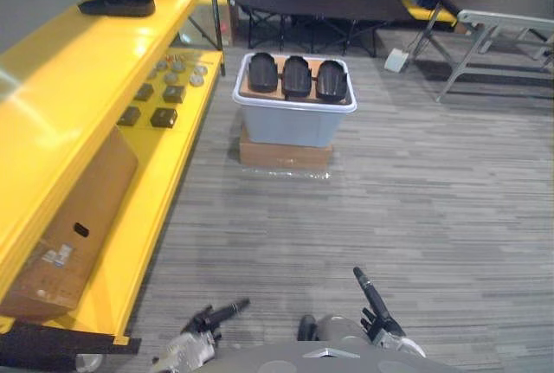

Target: Walk over and take three plastic housings, then place them on the shelf

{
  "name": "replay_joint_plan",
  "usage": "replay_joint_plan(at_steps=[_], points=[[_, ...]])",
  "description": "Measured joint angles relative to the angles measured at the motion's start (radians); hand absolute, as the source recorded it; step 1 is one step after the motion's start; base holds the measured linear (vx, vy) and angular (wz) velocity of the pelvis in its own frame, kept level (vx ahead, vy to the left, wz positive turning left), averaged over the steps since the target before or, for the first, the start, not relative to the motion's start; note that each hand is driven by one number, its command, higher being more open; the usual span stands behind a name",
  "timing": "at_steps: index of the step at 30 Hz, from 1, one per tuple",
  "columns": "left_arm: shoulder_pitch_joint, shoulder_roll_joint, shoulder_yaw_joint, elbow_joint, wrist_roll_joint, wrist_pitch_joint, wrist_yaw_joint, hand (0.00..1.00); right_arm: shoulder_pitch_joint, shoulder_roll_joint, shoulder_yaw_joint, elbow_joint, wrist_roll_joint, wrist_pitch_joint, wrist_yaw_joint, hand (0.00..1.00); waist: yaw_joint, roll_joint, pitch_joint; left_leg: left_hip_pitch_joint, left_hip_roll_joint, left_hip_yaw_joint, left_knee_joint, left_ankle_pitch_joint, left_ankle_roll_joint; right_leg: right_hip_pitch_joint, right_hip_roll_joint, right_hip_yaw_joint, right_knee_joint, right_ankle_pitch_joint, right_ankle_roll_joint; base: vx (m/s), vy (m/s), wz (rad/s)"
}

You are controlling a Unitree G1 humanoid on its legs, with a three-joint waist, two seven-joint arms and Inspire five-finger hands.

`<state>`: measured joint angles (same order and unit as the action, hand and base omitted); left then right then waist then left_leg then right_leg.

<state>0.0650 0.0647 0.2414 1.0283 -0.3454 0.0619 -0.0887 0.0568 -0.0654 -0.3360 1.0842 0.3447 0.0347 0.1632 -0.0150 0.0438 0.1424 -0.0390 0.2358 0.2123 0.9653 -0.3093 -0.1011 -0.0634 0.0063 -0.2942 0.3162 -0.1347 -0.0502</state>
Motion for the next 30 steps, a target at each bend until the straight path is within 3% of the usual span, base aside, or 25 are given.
replay_joint_plan(at_steps=[1,2,4,5,7,8,9,10,11,12,13,14,16,17,18,19,21,23,25,26,28,29,30], points=[[-0.008,-0.010,0.001,0.003,-0.011,-0.010,0.000,1.00,-0.008,-0.012,-0.012,0.015,-0.025,-0.003,-0.001,1.00,0.009,0.016,0.018,-0.054,0.014,-0.017,0.076,-0.005,-0.002,0.077,0.019,0.008,-0.042,-0.003,-0.007,0.65,-0.156,-0.24],[-0.016,-0.011,0.000,0.013,-0.015,-0.013,0.002,1.00,-0.013,-0.017,-0.015,0.031,-0.025,-0.003,-0.002,1.00,0.011,0.014,0.025,-0.074,0.005,-0.025,0.066,-0.008,0.002,0.117,0.020,0.014,-0.067,-0.003,-0.009,0.56,-0.083,-0.27],[-0.018,-0.010,-0.014,0.023,-0.038,-0.019,0.001,1.00,-0.035,-0.015,-0.015,0.061,-0.027,-0.003,-0.003,1.00,0.025,0.000,0.033,-0.124,-0.061,-0.026,-0.091,-0.026,0.012,0.213,-0.005,0.041,-0.147,-0.003,-0.009,0.48,-0.032,-0.34],[-0.020,-0.011,-0.021,0.023,-0.045,-0.025,-0.005,1.00,-0.044,-0.007,-0.015,0.062,-0.033,-0.006,-0.005,1.00,0.034,-0.008,0.040,-0.164,-0.107,-0.024,-0.242,-0.021,0.018,0.246,-0.026,0.060,-0.178,-0.003,-0.009,0.48,0.042,-0.50],[-0.019,-0.019,-0.014,0.022,-0.047,-0.041,-0.011,1.00,-0.049,-0.007,-0.012,0.060,-0.068,-0.007,-0.005,1.00,0.048,-0.012,0.045,-0.212,-0.150,-0.038,-0.539,0.078,0.035,0.277,-0.051,0.082,-0.200,-0.007,-0.003,0.40,0.075,-0.52],[-0.020,-0.023,-0.004,0.024,-0.049,-0.039,-0.011,1.00,-0.047,-0.008,-0.005,0.059,-0.066,-0.007,-0.005,1.00,0.055,-0.013,0.046,-0.226,-0.158,-0.061,-0.663,0.146,0.029,0.293,-0.058,0.085,-0.202,-0.030,0.019,0.44,0.168,-0.64],[-0.019,-0.017,0.005,0.024,-0.058,-0.040,-0.010,1.00,-0.042,-0.010,0.023,0.059,-0.067,-0.011,-0.009,1.00,0.073,-0.018,0.049,-0.238,-0.154,-0.069,-0.693,0.252,0.030,0.320,-0.066,0.110,-0.202,-0.086,0.050,0.54,0.245,-0.71],[-0.021,-0.007,0.003,0.025,-0.071,-0.042,-0.007,1.00,-0.044,-0.010,0.062,0.059,-0.071,-0.015,-0.016,1.00,0.076,-0.030,0.051,-0.233,-0.169,-0.065,-0.648,0.323,0.075,0.345,-0.085,0.130,-0.189,-0.139,0.052,0.54,0.274,-0.59],[-0.022,0.001,0.003,0.022,-0.079,-0.043,-0.007,1.00,-0.048,-0.006,0.074,0.059,-0.074,-0.017,-0.017,1.00,0.076,-0.048,0.045,-0.235,-0.186,-0.055,-0.622,0.313,0.092,0.346,-0.107,0.137,-0.174,-0.168,0.044,0.47,0.218,-0.24],[-0.034,0.013,0.000,0.023,-0.078,-0.043,-0.005,1.00,-0.056,0.010,0.078,0.059,-0.075,-0.020,-0.017,1.00,0.070,-0.090,0.033,-0.253,-0.211,-0.044,-0.569,0.256,0.128,0.345,-0.140,0.138,-0.141,-0.194,0.045,0.52,0.170,0.02],[-0.054,0.024,-0.024,0.031,-0.074,-0.041,0.002,1.00,-0.060,0.024,0.071,0.059,-0.064,-0.022,-0.021,1.00,0.067,-0.103,0.026,-0.259,-0.232,-0.044,-0.533,0.210,0.174,0.319,-0.164,0.147,-0.060,-0.183,0.064,0.53,0.157,0.12],[-0.063,0.031,-0.043,0.040,-0.072,-0.038,0.006,1.00,-0.066,0.029,0.070,0.059,-0.063,-0.022,-0.022,1.00,0.066,-0.106,0.025,-0.250,-0.237,-0.044,-0.528,0.198,0.170,0.290,-0.173,0.156,0.018,-0.173,0.079,0.55,0.190,0.22],[-0.068,0.056,-0.091,0.065,-0.066,-0.038,0.017,1.00,-0.081,0.031,0.055,0.060,-0.064,-0.032,-0.010,1.00,0.060,-0.120,0.027,-0.163,-0.275,-0.054,-0.568,0.161,0.183,0.142,-0.222,0.181,0.403,-0.078,0.184,0.52,0.213,0.30],[-0.069,0.059,-0.104,0.072,-0.066,-0.038,0.021,1.00,-0.083,0.032,0.045,0.060,-0.065,-0.036,-0.007,1.00,0.059,-0.119,0.029,-0.129,-0.281,-0.060,-0.584,0.154,0.185,0.116,-0.222,0.189,0.473,-0.083,0.177,0.63,0.187,0.27],[-0.066,0.064,-0.129,0.073,-0.066,-0.038,0.024,1.00,-0.084,0.030,0.032,0.062,-0.067,-0.044,-0.003,1.00,0.066,-0.118,0.030,-0.048,-0.288,-0.068,-0.626,0.145,0.184,0.090,-0.225,0.170,0.545,-0.099,0.150,0.53,0.121,0.23],[-0.058,0.065,-0.149,0.073,-0.065,-0.038,0.025,1.00,-0.086,0.026,0.033,0.062,-0.067,-0.054,-0.002,1.00,0.066,-0.101,0.035,0.032,-0.289,-0.079,-0.677,0.145,0.183,0.069,-0.228,0.115,0.546,-0.122,0.118,0.60,0.106,0.19],[-0.063,0.062,-0.170,0.074,-0.064,-0.036,0.025,1.00,-0.095,0.020,0.034,0.059,-0.064,-0.065,-0.004,1.00,0.062,-0.075,0.041,0.117,-0.265,-0.098,-0.741,0.143,0.180,0.019,-0.209,0.039,0.451,-0.146,0.085,0.44,0.013,0.23],[-0.074,0.055,-0.179,0.074,-0.064,-0.036,0.023,1.00,-0.096,0.019,0.033,0.037,-0.063,-0.072,-0.004,1.00,0.059,-0.049,0.043,0.155,-0.224,-0.121,-0.764,0.129,0.159,-0.041,-0.178,0.027,0.293,-0.144,0.099,0.33,-0.056,0.35],[-0.076,0.052,-0.192,0.073,-0.061,-0.037,0.016,1.00,-0.097,0.021,0.033,0.023,-0.063,-0.082,-0.003,1.00,0.043,-0.045,0.041,0.172,-0.189,-0.148,-0.762,0.105,0.132,-0.078,-0.170,0.061,0.129,-0.104,0.133,0.29,-0.126,0.44],[-0.071,0.045,-0.192,0.074,-0.045,-0.037,0.013,1.00,-0.095,0.025,0.035,0.017,-0.063,-0.085,-0.003,1.00,0.038,-0.049,0.039,0.192,-0.170,-0.156,-0.760,0.080,0.105,-0.094,-0.164,0.107,0.039,-0.052,0.143,0.33,-0.227,0.35],[-0.054,0.044,-0.184,0.074,-0.045,-0.043,0.015,1.00,-0.087,0.030,0.056,0.020,-0.066,-0.085,-0.005,1.00,0.041,-0.067,0.027,0.231,-0.153,-0.164,-0.755,0.044,0.063,-0.094,-0.170,0.141,-0.030,0.084,0.145,0.37,-0.305,0.27],[-0.046,0.060,-0.184,0.073,-0.046,-0.043,0.015,1.00,-0.070,0.037,0.073,0.021,-0.065,-0.084,-0.004,1.00,0.042,-0.100,0.004,0.244,-0.159,-0.177,-0.750,0.013,0.030,-0.091,-0.187,0.136,-0.037,0.197,0.143,0.43,-0.409,0.18],[-0.053,0.042,-0.178,0.084,-0.047,-0.045,0.021,1.00,-0.077,0.033,0.072,0.030,-0.065,-0.086,-0.004,1.00,0.047,-0.076,-0.002,0.252,-0.129,-0.186,-0.734,-0.013,0.012,-0.087,-0.164,0.115,-0.013,0.137,0.133,0.48,-0.469,0.15]])
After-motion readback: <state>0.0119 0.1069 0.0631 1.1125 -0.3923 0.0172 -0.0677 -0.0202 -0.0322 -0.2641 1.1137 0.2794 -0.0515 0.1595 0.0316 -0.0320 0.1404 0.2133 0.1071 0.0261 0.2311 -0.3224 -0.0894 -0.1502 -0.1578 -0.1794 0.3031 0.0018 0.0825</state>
